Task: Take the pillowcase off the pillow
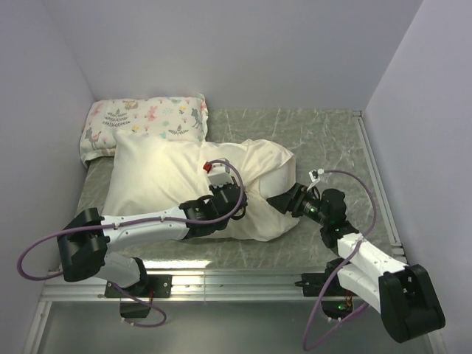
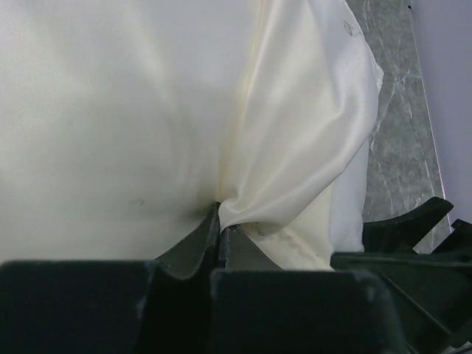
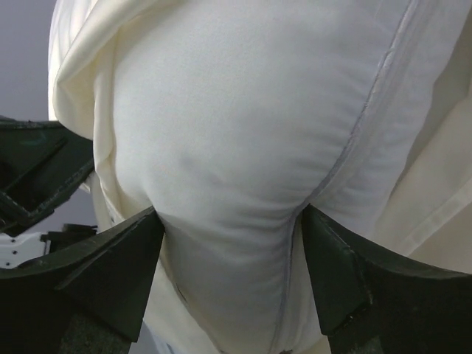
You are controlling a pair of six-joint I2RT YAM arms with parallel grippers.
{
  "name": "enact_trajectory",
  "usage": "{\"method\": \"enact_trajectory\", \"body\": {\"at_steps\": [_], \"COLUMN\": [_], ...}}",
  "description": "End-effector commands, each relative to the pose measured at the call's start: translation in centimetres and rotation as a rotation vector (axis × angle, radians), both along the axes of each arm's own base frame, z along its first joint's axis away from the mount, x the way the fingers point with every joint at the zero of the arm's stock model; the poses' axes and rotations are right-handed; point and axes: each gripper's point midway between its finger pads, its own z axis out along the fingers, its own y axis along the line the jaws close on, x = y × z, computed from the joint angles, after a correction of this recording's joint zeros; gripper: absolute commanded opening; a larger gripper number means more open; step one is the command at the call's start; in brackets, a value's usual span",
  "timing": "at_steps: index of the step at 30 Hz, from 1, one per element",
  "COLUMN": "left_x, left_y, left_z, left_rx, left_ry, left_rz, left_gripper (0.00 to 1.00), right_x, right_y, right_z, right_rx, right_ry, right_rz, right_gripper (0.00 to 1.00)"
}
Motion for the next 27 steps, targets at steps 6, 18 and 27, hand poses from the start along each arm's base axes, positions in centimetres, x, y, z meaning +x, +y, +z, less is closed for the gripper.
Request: {"method": "enact_trajectory", "body": {"at_steps": [6,18,27], "left_x": [-1.4,-4.0,-7.5], "left_y": [-1.4,-5.1,-4.2], "left_z": [0.2,11.3,15.5], "left_rx": [0.029,-0.003,-0.036], "left_ry": [0.005,-0.143,-0.135], "left_rz": [-0.148,-0.357,-0.333], "left_gripper": [0.01,0.70,0.86], "right_x": [1.6,1.1,2.0], "right_y": [0.9,0.2,1.1], "right_z": [5.3,20.6,26.6], "right_rx": [0.091,0.017,-0.002], "right_ry": [-0.095,-0.319,-0.365], "right_rz": [-0.013,-0.080,-0.092], "right_gripper": [0.35,0.00,0.00]}}
